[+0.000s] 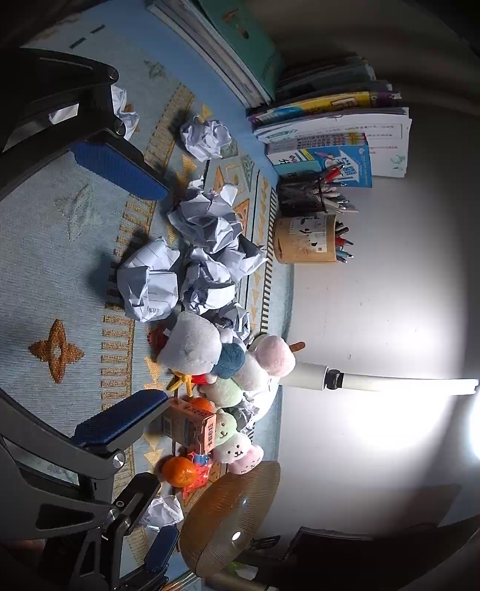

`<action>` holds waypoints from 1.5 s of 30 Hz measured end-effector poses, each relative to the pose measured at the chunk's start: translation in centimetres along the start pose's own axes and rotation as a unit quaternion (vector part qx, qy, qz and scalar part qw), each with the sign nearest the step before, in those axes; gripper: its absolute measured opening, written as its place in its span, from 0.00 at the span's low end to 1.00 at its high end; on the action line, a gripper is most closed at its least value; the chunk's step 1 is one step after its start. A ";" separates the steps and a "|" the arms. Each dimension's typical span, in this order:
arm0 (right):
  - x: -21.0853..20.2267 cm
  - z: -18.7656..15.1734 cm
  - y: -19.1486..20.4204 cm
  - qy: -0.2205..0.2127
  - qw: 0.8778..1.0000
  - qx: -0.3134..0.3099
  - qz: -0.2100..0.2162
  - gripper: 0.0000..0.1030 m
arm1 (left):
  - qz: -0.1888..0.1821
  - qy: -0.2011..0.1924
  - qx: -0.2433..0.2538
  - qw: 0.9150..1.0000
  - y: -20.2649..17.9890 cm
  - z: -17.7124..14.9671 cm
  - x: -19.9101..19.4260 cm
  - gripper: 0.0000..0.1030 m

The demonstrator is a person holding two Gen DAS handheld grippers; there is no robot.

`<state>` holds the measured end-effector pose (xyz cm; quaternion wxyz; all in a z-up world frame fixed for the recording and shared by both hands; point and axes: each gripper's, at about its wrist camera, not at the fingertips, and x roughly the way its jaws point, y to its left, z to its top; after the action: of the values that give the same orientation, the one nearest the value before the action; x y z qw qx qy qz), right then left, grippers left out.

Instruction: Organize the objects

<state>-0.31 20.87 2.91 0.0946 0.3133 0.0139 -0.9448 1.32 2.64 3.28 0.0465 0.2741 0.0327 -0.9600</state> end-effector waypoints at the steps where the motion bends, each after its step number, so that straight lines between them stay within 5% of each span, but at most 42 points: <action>1: 0.0 0.0 0.0 0.000 1.000 0.001 0.000 0.89 | -0.002 0.000 -0.002 1.000 0.1 0.0 0.0 0.99; 9: -0.2 0.0 0.7 -0.003 1.000 -0.013 -0.004 0.84 | -0.036 0.005 -0.029 0.999 1.7 0.4 -2.1 0.99; 15: -0.5 0.7 5.1 0.031 0.996 -0.035 0.071 0.82 | 0.031 0.018 -0.018 0.999 7.8 0.2 -7.4 0.99; 20: 1.8 1.4 10.9 0.078 0.987 -0.060 0.128 0.81 | 0.077 0.052 -0.010 0.996 13.1 -2.0 -6.5 0.99; 25: 5.1 1.3 13.6 0.123 0.980 -0.060 0.141 0.77 | 0.018 0.096 -0.056 0.994 15.9 -3.4 -3.7 0.99; 29: 7.1 1.3 14.9 0.136 0.980 -0.067 0.129 0.74 | 0.004 0.115 -0.055 0.992 15.6 -3.6 -2.3 0.97; 30: 7.5 1.4 15.0 0.137 0.980 -0.068 0.127 0.66 | 0.001 0.116 -0.051 0.992 15.3 -3.6 -2.1 0.95; 32: 8.1 1.3 15.3 0.145 0.979 -0.077 0.120 0.51 | -0.006 0.125 -0.041 0.991 14.7 -3.7 -1.7 0.69; 33: 8.4 1.2 15.3 0.151 0.979 -0.078 0.116 0.40 | -0.001 0.130 -0.037 0.991 14.4 -3.8 -1.5 0.63; 35: 8.5 1.2 14.9 0.150 0.978 -0.072 0.125 0.37 | 0.004 0.134 -0.034 0.990 14.2 -3.9 -1.1 0.45; 45: 2.5 1.8 9.7 0.103 0.983 -0.035 0.150 0.36 | -0.045 0.101 -0.017 0.994 8.9 -1.4 -4.1 0.44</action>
<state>-1.46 10.80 3.20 0.2440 0.4037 0.0093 -0.8817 6.50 -5.81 3.96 0.0043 0.3670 0.0658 -0.9279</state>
